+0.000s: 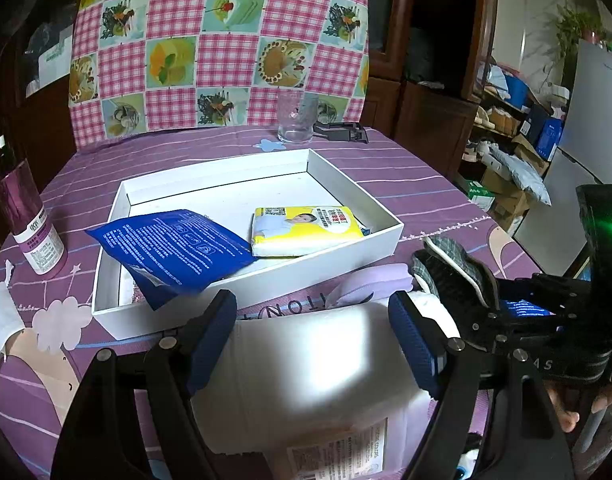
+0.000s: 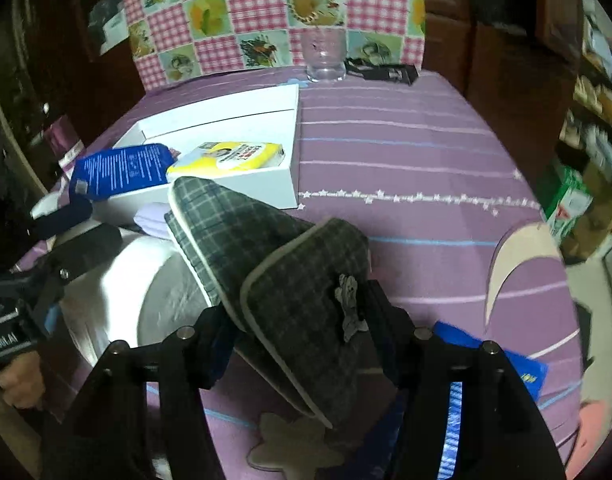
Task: Organize soft objects
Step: 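Grasp the green plaid cloth item with the right tool and lift it, then grasp the lavender puff with the left tool while right tool holds plaid slippers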
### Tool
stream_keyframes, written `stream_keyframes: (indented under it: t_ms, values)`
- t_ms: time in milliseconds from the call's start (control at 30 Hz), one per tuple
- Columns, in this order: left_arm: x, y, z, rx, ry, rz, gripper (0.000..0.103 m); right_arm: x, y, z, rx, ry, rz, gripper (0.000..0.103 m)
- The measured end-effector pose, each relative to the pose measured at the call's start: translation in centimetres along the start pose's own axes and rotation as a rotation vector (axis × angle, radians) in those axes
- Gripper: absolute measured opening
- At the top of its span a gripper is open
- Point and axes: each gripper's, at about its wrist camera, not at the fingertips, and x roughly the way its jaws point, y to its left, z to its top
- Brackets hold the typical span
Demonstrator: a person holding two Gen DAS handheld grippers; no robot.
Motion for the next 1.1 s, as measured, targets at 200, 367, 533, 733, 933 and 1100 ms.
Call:
stream_keyframes:
  t_ms: [200,367,533,733,933,1100]
  values:
    - [0.0,0.0,0.0,-0.001,0.0,-0.001,0.079,0.1,-0.7,-0.1,0.053,0.031,0.085,0.052]
    - [0.0,0.0,0.0,-0.002,0.0,-0.001,0.079,0.1,-0.3,-0.1,0.029,0.036,0.081,0.043]
    - [-0.1,0.1,0.0,-0.004,-0.001,-0.008,0.079,0.0,-1.1,0.1,0.071,0.044,0.12,0.042]
    - [-0.3,0.2,0.0,-0.017,-0.004,-0.025,0.079,-1.7,-1.5,0.5,0.115,-0.017,0.176,0.042]
    - [-0.5,0.5,0.1,-0.032,-0.012,-0.042,0.079,-2.9,-1.8,0.7,0.145,-0.088,0.176,0.042]
    - [-0.4,0.4,0.1,-0.024,-0.009,-0.049,0.079,-3.4,-2.1,0.9,0.164,-0.122,0.164,0.042]
